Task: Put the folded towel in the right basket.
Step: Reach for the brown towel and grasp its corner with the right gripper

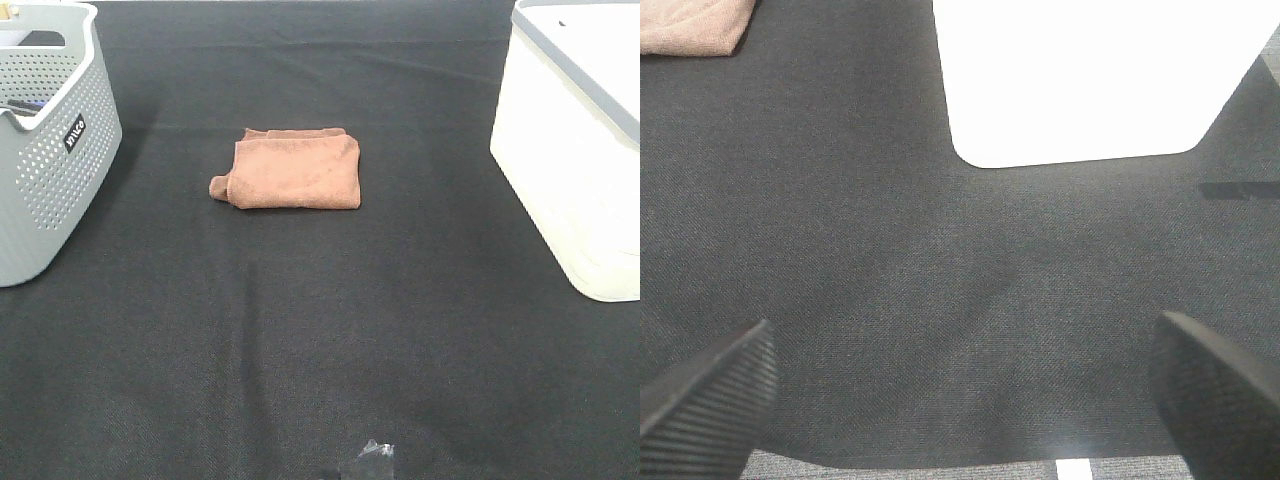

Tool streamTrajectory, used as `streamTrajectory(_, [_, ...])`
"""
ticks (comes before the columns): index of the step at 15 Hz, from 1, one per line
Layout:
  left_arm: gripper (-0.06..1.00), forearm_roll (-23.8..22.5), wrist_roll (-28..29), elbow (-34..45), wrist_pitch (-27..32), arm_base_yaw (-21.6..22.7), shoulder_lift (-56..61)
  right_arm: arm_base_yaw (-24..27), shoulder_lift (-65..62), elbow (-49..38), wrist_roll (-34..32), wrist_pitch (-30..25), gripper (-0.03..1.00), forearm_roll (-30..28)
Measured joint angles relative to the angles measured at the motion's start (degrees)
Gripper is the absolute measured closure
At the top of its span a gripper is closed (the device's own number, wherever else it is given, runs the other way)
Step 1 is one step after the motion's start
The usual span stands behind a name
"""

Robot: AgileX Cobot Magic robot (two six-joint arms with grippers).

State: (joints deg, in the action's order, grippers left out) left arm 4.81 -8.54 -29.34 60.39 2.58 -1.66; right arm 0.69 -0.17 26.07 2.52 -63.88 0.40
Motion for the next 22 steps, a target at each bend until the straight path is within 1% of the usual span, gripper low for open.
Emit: streamTrajectory(22, [-0.03, 0.0, 0.0, 0.0, 0.0, 0.0, 0.0, 0.0, 0.0, 0.0, 0.0, 0.0, -0.01, 0.0])
